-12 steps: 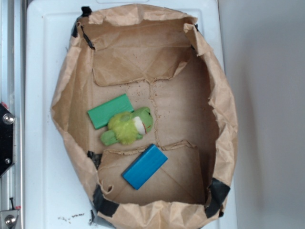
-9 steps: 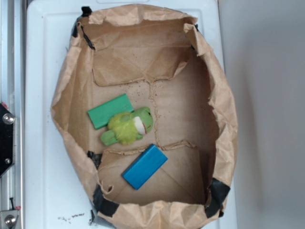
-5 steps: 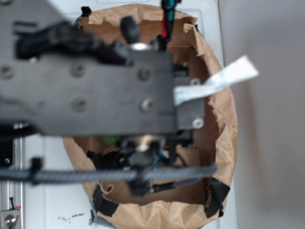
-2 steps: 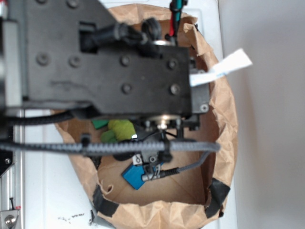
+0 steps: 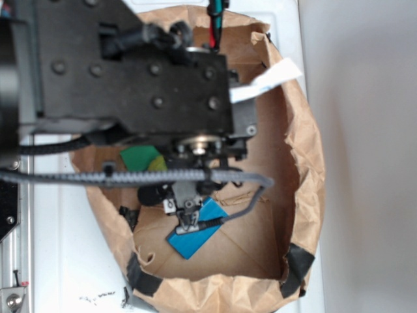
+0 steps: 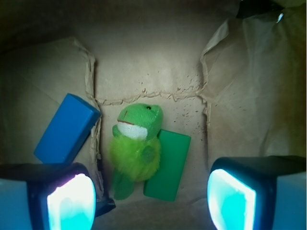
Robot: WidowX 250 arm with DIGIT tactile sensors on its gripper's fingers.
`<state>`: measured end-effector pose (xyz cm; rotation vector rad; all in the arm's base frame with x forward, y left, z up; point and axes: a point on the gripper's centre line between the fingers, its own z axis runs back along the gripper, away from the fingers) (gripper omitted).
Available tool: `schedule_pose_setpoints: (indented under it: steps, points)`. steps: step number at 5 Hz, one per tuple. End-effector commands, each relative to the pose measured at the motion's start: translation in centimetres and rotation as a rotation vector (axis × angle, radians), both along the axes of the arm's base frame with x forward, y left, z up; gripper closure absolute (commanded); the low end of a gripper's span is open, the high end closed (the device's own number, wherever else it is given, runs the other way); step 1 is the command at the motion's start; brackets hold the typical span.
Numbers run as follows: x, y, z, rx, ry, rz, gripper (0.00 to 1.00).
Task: Grab the green animal.
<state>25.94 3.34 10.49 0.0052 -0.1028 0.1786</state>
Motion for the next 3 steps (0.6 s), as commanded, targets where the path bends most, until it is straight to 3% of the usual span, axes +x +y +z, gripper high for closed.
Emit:
schedule_pose_setpoints:
  steps: [1, 3]
  points:
    - [0.16, 1.23, -1.42, -0.116, -0.065, 0.023, 0.00]
    - [0.42, 0.94, -1.65, -0.117, -0.047, 0.023, 0.00]
